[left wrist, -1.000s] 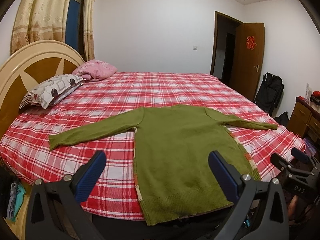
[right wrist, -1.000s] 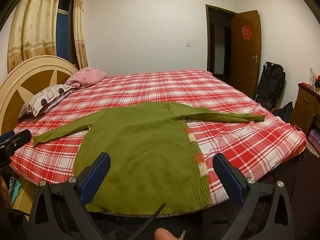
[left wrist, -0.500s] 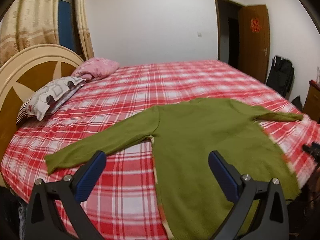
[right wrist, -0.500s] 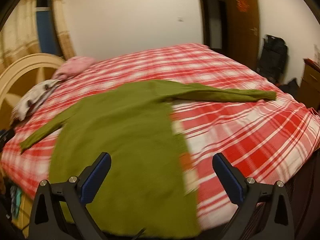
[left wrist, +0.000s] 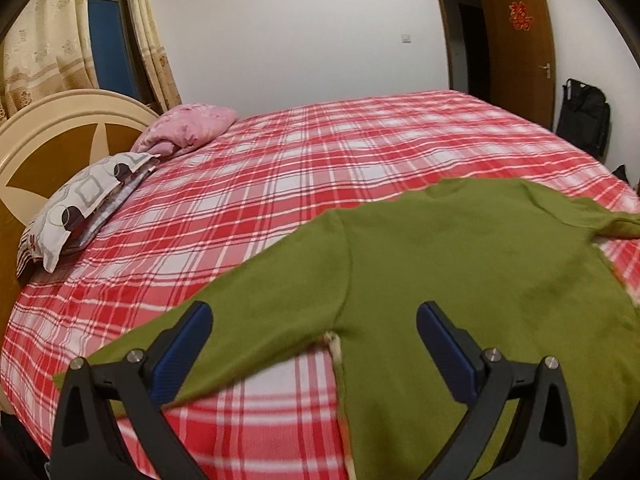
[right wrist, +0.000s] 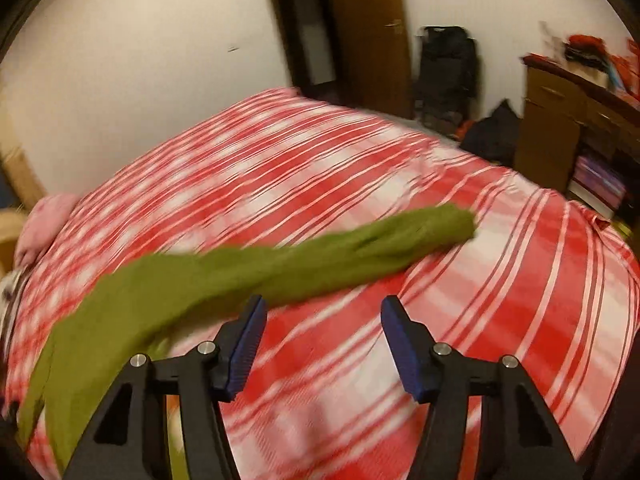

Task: Fold small clothes
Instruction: 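Grasp the ribbed cuff of one green sleeve with the right tool and lift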

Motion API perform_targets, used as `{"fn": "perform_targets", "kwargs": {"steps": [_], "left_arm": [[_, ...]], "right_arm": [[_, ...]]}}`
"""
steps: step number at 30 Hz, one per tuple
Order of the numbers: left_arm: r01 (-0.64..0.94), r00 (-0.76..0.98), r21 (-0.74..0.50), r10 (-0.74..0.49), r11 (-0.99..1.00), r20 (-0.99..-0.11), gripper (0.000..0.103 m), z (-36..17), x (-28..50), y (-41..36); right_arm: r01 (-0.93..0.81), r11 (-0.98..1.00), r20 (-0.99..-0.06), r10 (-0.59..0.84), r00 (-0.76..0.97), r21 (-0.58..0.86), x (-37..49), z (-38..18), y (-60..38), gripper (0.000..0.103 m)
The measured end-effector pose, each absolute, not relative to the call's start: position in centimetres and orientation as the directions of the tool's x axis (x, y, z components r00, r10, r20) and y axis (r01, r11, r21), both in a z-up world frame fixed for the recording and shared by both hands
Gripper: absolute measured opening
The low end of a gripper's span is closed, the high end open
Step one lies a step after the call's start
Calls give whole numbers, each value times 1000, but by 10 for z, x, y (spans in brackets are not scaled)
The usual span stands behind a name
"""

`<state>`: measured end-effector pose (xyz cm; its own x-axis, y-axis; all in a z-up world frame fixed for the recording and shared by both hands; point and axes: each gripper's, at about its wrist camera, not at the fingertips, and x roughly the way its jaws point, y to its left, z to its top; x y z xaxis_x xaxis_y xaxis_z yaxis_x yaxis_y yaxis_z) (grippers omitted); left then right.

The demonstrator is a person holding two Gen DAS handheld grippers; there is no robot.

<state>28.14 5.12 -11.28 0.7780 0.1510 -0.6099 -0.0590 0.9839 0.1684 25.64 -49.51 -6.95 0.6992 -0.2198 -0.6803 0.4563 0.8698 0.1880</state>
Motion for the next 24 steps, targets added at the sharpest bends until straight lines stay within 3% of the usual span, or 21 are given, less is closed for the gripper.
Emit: {"fn": "perform_targets", "kwargs": {"steps": [3, 10, 16, 17, 18, 19, 24], "left_arm": [[-85, 764, 152, 162, 985, -625, 103, -127, 296, 55], [-121, 707, 111, 164, 986, -688, 103, -162, 318, 64], [-128, 695, 100, 161, 987, -700, 103, -173, 323, 63], [-125, 696, 103, 161, 987, -700, 103, -173, 322, 61], [-123, 697, 105, 161, 987, -699, 103, -173, 323, 61], [-119, 699, 103, 157, 988, -697, 103, -173, 323, 61], [-82, 699, 70, 108, 994, -707, 103, -174, 325, 61]], "right_arm": [[566, 783, -707, -245, 664, 260, 274, -76, -550, 54], [699, 596, -786, -174, 593, 395, 288, -105, -640, 54], [748, 549, -818, -186, 545, 374, 299, -120, -653, 53], [755, 543, -819, -195, 540, 368, 300, -122, -653, 45], [756, 542, -819, -197, 538, 366, 302, -123, -652, 24], [750, 550, -822, -185, 538, 367, 305, -126, -651, 13], [730, 563, -807, -175, 565, 389, 316, -129, -650, 8]]}}
